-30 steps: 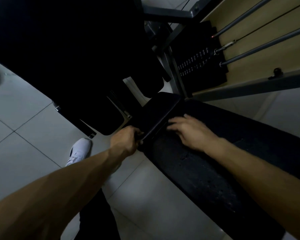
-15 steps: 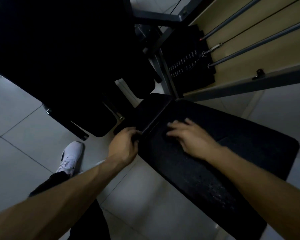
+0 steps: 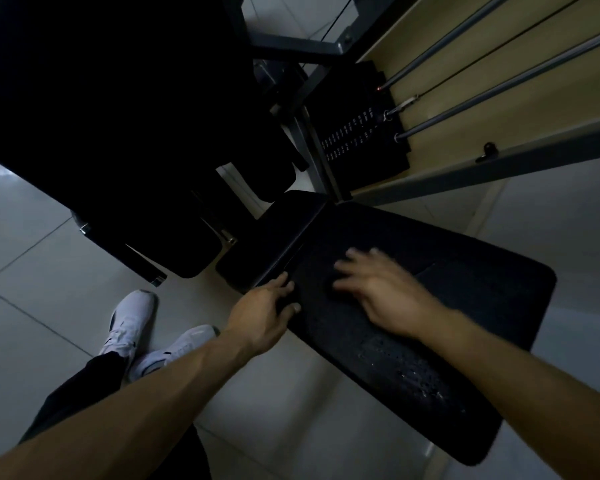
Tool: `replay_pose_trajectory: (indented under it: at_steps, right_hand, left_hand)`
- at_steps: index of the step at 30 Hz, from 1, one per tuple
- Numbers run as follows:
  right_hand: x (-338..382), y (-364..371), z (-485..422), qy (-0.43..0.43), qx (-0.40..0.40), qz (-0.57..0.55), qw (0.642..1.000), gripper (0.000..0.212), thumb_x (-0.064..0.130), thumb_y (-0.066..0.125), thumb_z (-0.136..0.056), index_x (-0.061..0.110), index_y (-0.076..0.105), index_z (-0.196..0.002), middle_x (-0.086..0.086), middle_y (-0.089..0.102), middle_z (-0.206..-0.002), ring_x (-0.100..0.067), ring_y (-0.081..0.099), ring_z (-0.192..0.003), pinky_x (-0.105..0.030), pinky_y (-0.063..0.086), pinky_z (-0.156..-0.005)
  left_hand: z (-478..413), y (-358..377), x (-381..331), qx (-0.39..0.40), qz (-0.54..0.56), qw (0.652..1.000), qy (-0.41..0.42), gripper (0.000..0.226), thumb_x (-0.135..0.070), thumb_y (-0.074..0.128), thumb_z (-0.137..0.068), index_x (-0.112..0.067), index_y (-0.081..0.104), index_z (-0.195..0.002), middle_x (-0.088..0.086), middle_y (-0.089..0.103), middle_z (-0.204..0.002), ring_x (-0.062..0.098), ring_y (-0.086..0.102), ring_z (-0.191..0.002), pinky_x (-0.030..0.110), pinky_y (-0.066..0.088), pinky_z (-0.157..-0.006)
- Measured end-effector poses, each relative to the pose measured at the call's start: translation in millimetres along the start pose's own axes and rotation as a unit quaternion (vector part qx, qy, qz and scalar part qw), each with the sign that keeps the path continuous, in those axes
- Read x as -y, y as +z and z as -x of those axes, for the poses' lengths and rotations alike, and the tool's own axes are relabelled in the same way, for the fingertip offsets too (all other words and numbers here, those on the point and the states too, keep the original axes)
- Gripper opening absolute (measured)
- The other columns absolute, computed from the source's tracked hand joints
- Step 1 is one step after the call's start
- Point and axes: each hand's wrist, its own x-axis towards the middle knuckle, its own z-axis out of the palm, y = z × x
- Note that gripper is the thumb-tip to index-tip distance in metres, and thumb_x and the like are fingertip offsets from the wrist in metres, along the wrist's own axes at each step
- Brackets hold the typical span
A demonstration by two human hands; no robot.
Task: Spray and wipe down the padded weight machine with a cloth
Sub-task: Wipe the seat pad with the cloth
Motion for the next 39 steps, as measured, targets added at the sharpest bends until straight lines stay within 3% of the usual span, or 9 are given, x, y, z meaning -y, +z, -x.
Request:
replay_pose_trajectory:
  at_steps: [5,11,14,17,21,24,27,31,39]
  right_hand:
    - [-22.3,-14.4,-25.5,0.166,-0.061,-0.024,0.984,0.051,-0.002,0.057,-0.096,0.011,0.058,-0.145,-0.008,0.033,-0.166,-0.028,0.028,-0.154,-0.037,0.016,-0.129]
    - [77.1,17.0,29.4,-0.031,0.063,-0.106,0.992,0.045,0.01,0.051,-0.1,0.017,0.06,-0.143,-0.004,0.044,-0.161,-0.023,0.032,-0.153,-0.032,0.006,-0.125]
    - [59.2,2.0,45.7,-0.067,0.077,-0.086,0.991,0.046,0.006,0.058,-0.096,0.024,0.065,-0.138,0.004,0.048,-0.157,-0.013,0.036,-0.15,-0.037,0.008,-0.127]
    - [2.3,-19.3,33.0,0.063,-0.022,-0.014,0.998,0.05,-0.003,0.07,-0.083,0.024,0.074,-0.126,-0.001,0.059,-0.148,-0.025,0.048,-0.143,-0.052,0.021,-0.124]
    - [-24.6,-30.1,11.3,0.208,-0.08,0.007,0.975,0.05,-0.003,0.061,-0.092,0.014,0.064,-0.139,-0.009,0.046,-0.159,-0.028,0.033,-0.152,-0.042,0.01,-0.127]
    - [17.3,-12.3,25.4,0.132,-0.064,-0.047,0.988,0.05,-0.002,0.058,-0.094,0.012,0.061,-0.142,-0.006,0.046,-0.159,-0.025,0.035,-0.151,-0.036,0.013,-0.128]
    - [66.3,3.1,69.9,0.006,-0.028,-0.072,0.997,0.045,-0.003,0.073,-0.081,0.011,0.074,-0.124,-0.011,0.063,-0.141,-0.031,0.056,-0.136,-0.05,0.036,-0.118]
    - [66.1,-6.5,108.0,-0.096,0.077,-0.091,0.988,0.046,0.003,0.064,-0.089,0.021,0.07,-0.131,0.001,0.051,-0.155,-0.016,0.035,-0.151,-0.039,0.02,-0.126]
    - [-32.2,-40.1,62.9,0.219,-0.114,-0.002,0.969,0.052,-0.005,0.056,-0.093,0.017,0.063,-0.14,-0.008,0.043,-0.161,-0.026,0.035,-0.152,-0.041,0.011,-0.127]
  left_hand:
    - [-0.9,0.9,0.7,0.008,-0.011,1.0,-0.006,0.056,-0.04,0.056,-0.102,-0.018,0.046,-0.153,-0.006,0.025,-0.167,0.011,0.025,-0.153,0.034,0.029,-0.123]
    - [-0.6,-4.8,-4.8,0.028,-0.031,0.999,-0.011,0.057,-0.042,0.057,-0.101,-0.019,0.047,-0.152,-0.005,0.024,-0.167,0.016,0.033,-0.15,0.034,0.033,-0.12]
    - [-1.4,-8.5,-10.8,0.043,-0.029,0.998,-0.03,0.057,-0.038,0.056,-0.102,-0.018,0.045,-0.154,-0.006,0.022,-0.168,0.017,0.032,-0.15,0.033,0.032,-0.12]
    - [-3.1,-11.0,-24.9,0.045,-0.031,0.997,-0.062,0.062,-0.041,0.056,-0.102,-0.018,0.038,-0.157,-0.006,0.018,-0.169,0.019,0.033,-0.15,0.033,0.033,-0.12]
    - [6.2,-0.2,-51.7,0.075,-0.056,0.996,0.001,0.067,-0.047,0.049,-0.104,-0.035,0.019,-0.162,-0.009,0.006,-0.17,0.02,0.014,-0.156,0.038,0.023,-0.125]
    - [9.2,2.3,-56.9,0.094,-0.074,0.993,0.024,0.062,-0.045,0.044,-0.106,-0.04,0.016,-0.161,-0.013,0.002,-0.17,0.018,0.006,-0.157,0.039,0.02,-0.125]
    - [9.2,-0.2,-53.3,0.097,-0.083,0.991,0.033,0.061,-0.047,0.042,-0.106,-0.041,0.016,-0.161,-0.013,0.002,-0.17,0.016,0.007,-0.157,0.038,0.02,-0.125]
    - [10.6,-0.1,-52.5,0.111,-0.089,0.989,0.034,0.061,-0.047,0.039,-0.107,-0.039,0.013,-0.162,-0.011,0.001,-0.171,0.018,0.005,-0.158,0.037,0.015,-0.127]
    - [13.1,7.0,-75.1,0.112,-0.055,0.991,-0.04,0.073,-0.056,0.045,-0.103,-0.034,0.01,-0.163,-0.007,-0.004,-0.171,0.027,0.0,-0.158,0.048,0.015,-0.127]
